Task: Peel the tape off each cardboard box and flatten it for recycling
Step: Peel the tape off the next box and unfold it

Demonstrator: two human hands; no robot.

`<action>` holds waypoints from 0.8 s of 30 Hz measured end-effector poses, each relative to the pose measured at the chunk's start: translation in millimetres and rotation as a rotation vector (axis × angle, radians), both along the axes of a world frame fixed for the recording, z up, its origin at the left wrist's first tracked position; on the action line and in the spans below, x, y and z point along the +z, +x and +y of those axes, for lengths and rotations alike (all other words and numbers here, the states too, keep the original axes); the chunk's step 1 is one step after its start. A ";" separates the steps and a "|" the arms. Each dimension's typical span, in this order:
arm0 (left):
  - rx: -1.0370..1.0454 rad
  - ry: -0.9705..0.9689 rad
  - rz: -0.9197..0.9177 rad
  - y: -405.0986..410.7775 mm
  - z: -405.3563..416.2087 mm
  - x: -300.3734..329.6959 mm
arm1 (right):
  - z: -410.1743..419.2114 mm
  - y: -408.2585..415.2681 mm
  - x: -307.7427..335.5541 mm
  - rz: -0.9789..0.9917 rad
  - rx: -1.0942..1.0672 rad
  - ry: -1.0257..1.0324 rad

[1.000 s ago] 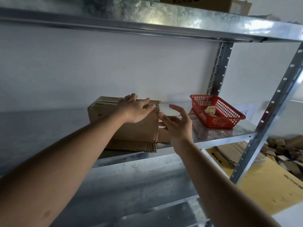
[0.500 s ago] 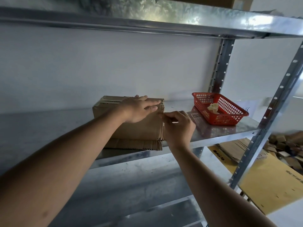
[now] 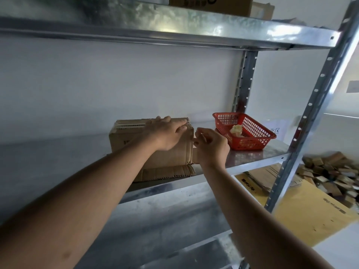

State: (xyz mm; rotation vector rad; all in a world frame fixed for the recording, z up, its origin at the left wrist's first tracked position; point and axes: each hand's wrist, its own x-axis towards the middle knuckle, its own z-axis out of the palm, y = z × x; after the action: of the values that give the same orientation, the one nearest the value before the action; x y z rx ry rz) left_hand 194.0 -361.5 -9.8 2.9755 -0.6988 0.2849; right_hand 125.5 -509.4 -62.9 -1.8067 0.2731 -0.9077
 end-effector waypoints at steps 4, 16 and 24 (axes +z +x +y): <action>0.011 -0.002 -0.014 4.6 -28.4 -1.0 | -30.2 10.1 6.4 0.003 -0.009 -0.056; 0.149 -0.042 0.030 37.8 -124.1 -2.6 | -158.8 52.2 5.6 -0.004 0.038 -0.169; 0.238 -0.030 -0.002 38.7 -158.2 -3.2 | -203.3 74.6 -2.0 0.191 0.107 -0.381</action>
State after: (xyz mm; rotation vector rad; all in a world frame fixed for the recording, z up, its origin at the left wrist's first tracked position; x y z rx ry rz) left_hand 232.7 -519.7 -13.1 3.0299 -0.3360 0.3081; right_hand 200.2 -712.8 -64.9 -2.2433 0.1254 -0.7473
